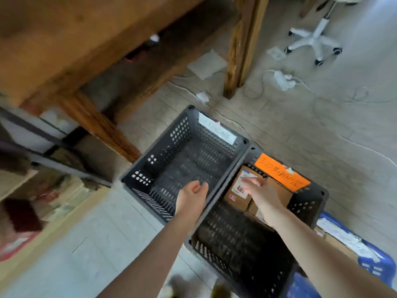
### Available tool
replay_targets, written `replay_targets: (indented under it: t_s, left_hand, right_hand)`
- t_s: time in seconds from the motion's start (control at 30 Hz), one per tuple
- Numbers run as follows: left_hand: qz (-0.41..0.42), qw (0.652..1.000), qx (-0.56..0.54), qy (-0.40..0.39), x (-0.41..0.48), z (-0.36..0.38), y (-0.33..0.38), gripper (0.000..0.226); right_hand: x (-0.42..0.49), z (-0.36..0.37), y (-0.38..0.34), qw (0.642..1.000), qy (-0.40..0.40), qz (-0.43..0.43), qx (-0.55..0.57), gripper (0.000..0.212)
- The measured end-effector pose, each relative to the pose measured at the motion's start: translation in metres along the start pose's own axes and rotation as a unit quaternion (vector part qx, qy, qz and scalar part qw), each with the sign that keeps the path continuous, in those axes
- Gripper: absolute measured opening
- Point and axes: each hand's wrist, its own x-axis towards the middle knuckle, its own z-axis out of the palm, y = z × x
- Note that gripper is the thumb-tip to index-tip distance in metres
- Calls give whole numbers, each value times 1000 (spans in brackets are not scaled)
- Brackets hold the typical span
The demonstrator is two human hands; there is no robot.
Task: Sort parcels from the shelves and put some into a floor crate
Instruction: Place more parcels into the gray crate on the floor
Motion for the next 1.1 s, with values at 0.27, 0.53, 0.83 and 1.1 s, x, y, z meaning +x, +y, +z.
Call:
replay_targets:
  t_s: [0.27,0.53,0.83,1.1]
  left_hand:
    - [60,975,-144,159,-143,-256,-4,22]
    - [86,907,-247,331,-322,-501,-143,20]
    - [108,832,-310,447,-463,-665,-242,21]
    - [110,793,-310,512,-483,-760,-297,31]
  right_hand:
    - [-194,167,-161,962,-181,-191,-74,15]
    - [-448,376,-173,894,-323,-288,-118,28]
    - [-659,505,-163,807,-436,-358,-176,42]
    - [-710,619,-166,768,-466,-386,-210,42]
